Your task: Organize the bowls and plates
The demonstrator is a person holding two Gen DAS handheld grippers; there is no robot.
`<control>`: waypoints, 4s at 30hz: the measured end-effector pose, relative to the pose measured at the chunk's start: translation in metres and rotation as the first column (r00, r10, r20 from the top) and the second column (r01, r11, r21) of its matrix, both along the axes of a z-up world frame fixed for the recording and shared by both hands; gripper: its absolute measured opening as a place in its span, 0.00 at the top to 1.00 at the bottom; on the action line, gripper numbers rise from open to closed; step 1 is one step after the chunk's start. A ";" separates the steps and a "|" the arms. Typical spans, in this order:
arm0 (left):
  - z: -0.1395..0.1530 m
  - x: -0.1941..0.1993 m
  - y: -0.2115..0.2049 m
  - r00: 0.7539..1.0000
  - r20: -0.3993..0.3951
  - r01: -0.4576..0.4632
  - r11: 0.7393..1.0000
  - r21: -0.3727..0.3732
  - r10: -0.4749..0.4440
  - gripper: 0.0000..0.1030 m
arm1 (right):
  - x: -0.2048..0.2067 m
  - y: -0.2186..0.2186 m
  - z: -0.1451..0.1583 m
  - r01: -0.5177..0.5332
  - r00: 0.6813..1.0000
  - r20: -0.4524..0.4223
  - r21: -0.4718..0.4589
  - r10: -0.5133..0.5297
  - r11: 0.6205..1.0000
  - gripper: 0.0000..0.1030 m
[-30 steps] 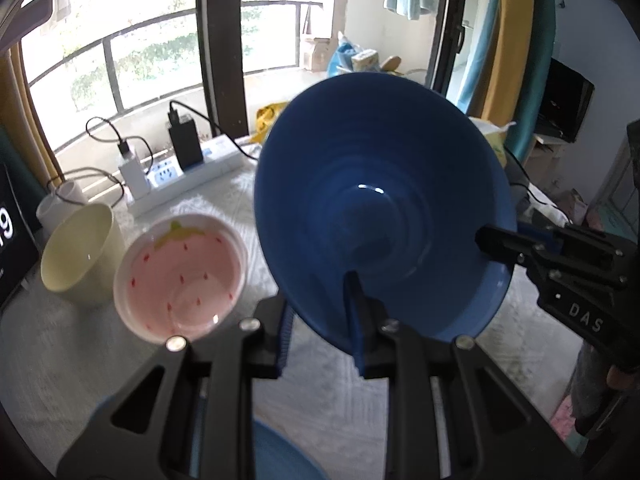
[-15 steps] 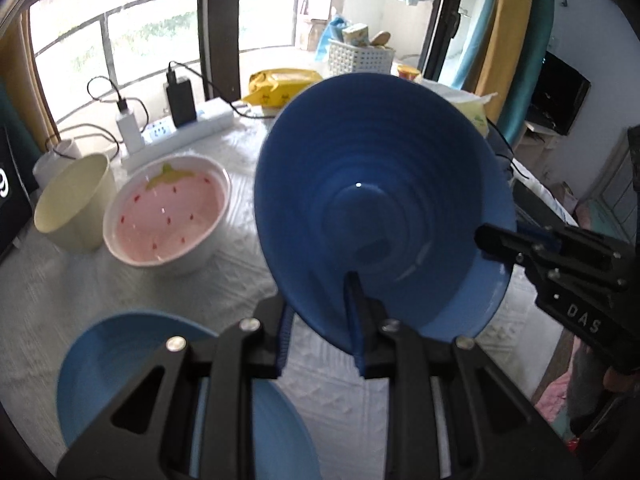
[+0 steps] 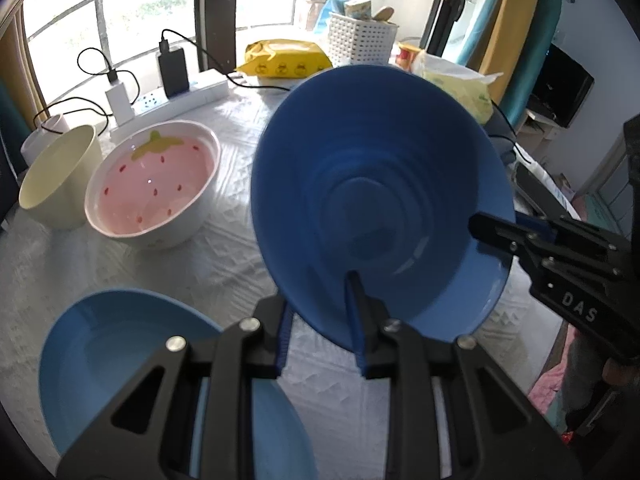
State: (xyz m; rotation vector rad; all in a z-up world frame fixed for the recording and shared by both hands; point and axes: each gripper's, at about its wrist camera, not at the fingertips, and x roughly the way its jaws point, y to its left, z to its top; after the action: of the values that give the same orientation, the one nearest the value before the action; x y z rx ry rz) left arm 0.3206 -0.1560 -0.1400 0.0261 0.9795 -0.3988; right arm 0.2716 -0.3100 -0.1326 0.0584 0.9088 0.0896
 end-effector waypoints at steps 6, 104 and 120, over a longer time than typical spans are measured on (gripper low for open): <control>0.006 -0.002 0.003 1.000 0.021 -0.006 1.000 -0.009 0.006 0.74 | 0.003 -0.002 0.001 0.009 1.000 0.008 0.010 -0.009 1.000 0.75; 0.051 0.014 0.127 0.940 0.156 -0.294 0.953 -0.080 0.303 0.55 | 0.074 0.100 0.054 -0.229 0.969 0.095 -0.018 0.230 0.973 0.62; 0.020 0.048 0.144 0.936 0.086 -0.333 0.938 -0.100 0.342 0.55 | 0.115 0.128 0.027 -0.229 0.973 -0.008 0.056 0.230 0.972 0.62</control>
State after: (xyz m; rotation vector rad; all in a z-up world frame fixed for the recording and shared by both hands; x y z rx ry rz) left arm 0.3683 -0.0124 -0.1205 -0.1948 0.8457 -0.1194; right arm 0.3870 -0.1816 -0.1060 0.0039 0.9246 0.3301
